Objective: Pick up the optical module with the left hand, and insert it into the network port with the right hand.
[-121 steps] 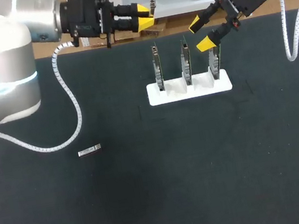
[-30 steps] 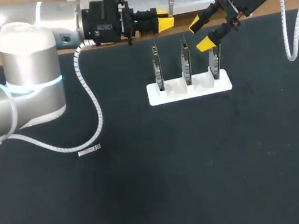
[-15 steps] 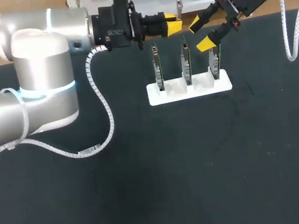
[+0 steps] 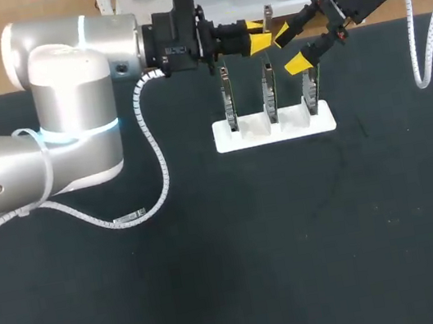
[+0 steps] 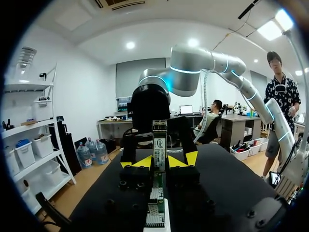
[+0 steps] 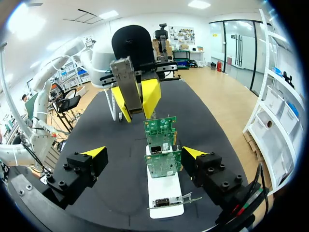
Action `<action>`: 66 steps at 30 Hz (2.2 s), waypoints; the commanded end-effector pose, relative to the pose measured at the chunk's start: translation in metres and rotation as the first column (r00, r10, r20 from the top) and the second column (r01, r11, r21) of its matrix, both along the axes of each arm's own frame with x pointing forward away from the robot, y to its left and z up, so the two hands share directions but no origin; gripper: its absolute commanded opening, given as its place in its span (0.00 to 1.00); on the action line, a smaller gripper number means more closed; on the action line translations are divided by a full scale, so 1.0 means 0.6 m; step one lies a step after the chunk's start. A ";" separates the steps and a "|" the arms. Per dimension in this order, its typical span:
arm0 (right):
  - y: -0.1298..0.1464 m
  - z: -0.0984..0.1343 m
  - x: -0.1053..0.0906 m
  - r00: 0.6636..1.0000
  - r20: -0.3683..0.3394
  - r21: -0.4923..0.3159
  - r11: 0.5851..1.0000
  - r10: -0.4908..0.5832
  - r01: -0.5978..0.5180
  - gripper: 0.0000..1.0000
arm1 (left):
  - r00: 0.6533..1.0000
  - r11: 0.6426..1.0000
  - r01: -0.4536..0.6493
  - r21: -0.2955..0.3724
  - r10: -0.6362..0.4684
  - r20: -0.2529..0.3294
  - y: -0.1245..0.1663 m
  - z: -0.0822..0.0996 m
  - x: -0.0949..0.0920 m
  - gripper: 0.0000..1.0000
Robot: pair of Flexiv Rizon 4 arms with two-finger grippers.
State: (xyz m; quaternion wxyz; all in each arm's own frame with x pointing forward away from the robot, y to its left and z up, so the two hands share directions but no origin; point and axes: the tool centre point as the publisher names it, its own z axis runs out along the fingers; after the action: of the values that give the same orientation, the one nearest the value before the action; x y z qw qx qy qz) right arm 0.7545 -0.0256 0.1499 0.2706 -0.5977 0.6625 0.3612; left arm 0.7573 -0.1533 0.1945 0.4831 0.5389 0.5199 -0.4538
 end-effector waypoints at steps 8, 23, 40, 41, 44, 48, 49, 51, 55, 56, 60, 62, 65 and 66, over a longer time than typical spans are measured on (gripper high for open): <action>0.000 0.001 -0.002 1.000 0.001 -0.001 1.000 -0.003 0.003 1.00 | 1.000 1.000 0.008 -0.008 -0.008 -0.011 -0.004 -0.015 0.003 0.00; 0.000 0.001 -0.002 1.000 0.001 -0.001 1.000 -0.003 0.003 1.00 | 0.999 0.999 0.020 -0.048 -0.021 -0.028 -0.022 -0.037 -0.001 0.00; 0.000 0.001 -0.002 1.000 0.001 -0.001 1.000 -0.003 0.003 1.00 | 0.999 0.999 0.010 -0.039 -0.012 -0.037 -0.015 -0.037 -0.006 0.00; 0.000 0.001 -0.002 1.000 0.001 -0.001 1.000 -0.003 0.003 1.00 | 0.999 0.999 0.009 -0.039 -0.010 -0.038 -0.014 -0.038 -0.007 0.00; 0.000 0.001 -0.002 1.000 0.001 -0.001 1.000 -0.003 0.003 1.00 | 0.999 0.999 0.006 -0.040 -0.008 -0.041 -0.014 -0.040 -0.008 0.00; 0.000 0.001 -0.002 1.000 0.001 -0.001 1.000 -0.003 0.003 1.00 | 0.999 0.999 0.004 -0.041 -0.006 -0.040 -0.013 -0.041 -0.008 0.00; 0.000 0.001 -0.002 1.000 0.001 -0.001 1.000 -0.003 0.003 1.00 | 0.999 0.999 0.004 -0.041 -0.006 -0.040 -0.012 -0.041 -0.008 0.00; 0.000 0.001 -0.002 1.000 0.001 -0.001 1.000 -0.003 0.003 1.00 | 0.999 0.999 0.003 -0.050 -0.005 -0.040 -0.012 -0.041 -0.008 0.00; 0.000 0.001 -0.002 1.000 0.001 -0.001 1.000 -0.003 0.003 1.00 | 0.999 0.998 0.007 -0.055 -0.010 -0.043 -0.012 -0.045 -0.007 0.00; 0.000 0.001 -0.002 1.000 0.001 -0.001 1.000 -0.003 0.003 1.00 | 0.999 0.998 0.008 -0.056 -0.011 -0.045 -0.011 -0.046 -0.007 0.00; 0.000 0.001 -0.002 1.000 0.001 -0.001 1.000 -0.003 0.003 1.00 | 0.999 0.998 0.012 -0.055 -0.015 -0.050 -0.011 -0.048 -0.005 0.00; 0.000 0.001 -0.002 1.000 0.001 -0.001 1.000 -0.003 0.003 1.00 | 0.999 0.998 0.014 -0.054 -0.017 -0.051 -0.011 -0.049 -0.003 0.00; 0.000 0.001 -0.002 1.000 0.001 -0.001 1.000 -0.003 0.003 1.00 | 0.998 0.999 0.019 -0.051 -0.021 -0.051 -0.010 -0.047 0.000 0.00; 0.000 0.001 -0.002 1.000 0.001 -0.001 1.000 -0.003 0.003 1.00 | 0.999 0.999 0.020 -0.050 -0.022 -0.050 -0.010 -0.046 0.001 0.00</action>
State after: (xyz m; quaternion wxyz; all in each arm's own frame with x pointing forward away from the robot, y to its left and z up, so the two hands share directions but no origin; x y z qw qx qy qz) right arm 0.7545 -0.0256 0.1499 0.2706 -0.5977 0.6625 0.3613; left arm 0.7548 -0.1590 0.1668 0.4798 0.5186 0.5163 -0.4840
